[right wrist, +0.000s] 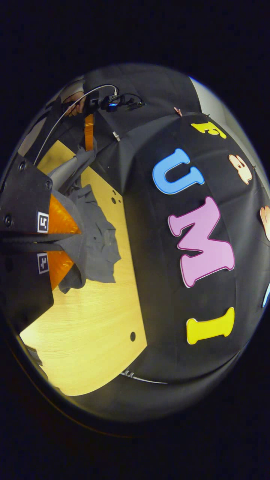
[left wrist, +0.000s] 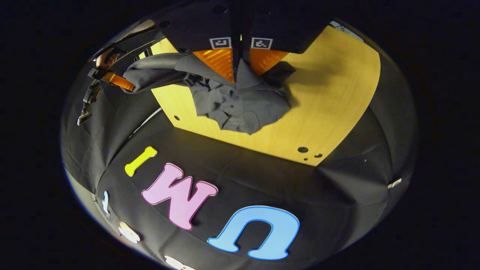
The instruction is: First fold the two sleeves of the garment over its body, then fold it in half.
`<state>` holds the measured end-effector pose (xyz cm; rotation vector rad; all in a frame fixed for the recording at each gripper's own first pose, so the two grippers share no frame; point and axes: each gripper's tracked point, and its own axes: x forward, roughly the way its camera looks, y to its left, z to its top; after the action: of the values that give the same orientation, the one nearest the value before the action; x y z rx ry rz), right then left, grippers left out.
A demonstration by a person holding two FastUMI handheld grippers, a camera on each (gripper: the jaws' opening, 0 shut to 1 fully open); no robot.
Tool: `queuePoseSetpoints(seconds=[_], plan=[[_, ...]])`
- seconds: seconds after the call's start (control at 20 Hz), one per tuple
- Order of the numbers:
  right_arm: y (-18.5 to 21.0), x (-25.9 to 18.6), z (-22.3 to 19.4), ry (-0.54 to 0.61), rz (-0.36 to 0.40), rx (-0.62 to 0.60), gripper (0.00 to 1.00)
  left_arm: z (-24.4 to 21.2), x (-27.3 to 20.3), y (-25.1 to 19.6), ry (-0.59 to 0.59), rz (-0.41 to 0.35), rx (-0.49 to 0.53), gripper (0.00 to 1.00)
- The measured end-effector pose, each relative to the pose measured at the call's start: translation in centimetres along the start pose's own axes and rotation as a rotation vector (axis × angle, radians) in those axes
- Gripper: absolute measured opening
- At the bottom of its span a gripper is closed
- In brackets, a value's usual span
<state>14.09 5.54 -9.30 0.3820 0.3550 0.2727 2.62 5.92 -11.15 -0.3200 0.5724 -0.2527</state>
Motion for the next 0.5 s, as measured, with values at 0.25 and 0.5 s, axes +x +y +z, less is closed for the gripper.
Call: queuePoseSetpoints(seconds=[0.25,0.5], plan=[[-1.6,5.3,3.4,-0.074,-0.05,0.032,0.05,4.7,4.2,0.4,-0.082,0.019,0.043,0.05],[-4.7,10.5,4.5,-0.088,-0.119,0.014,0.05,7.5,10.1,3.3,-0.09,0.079,0.009,0.05]])
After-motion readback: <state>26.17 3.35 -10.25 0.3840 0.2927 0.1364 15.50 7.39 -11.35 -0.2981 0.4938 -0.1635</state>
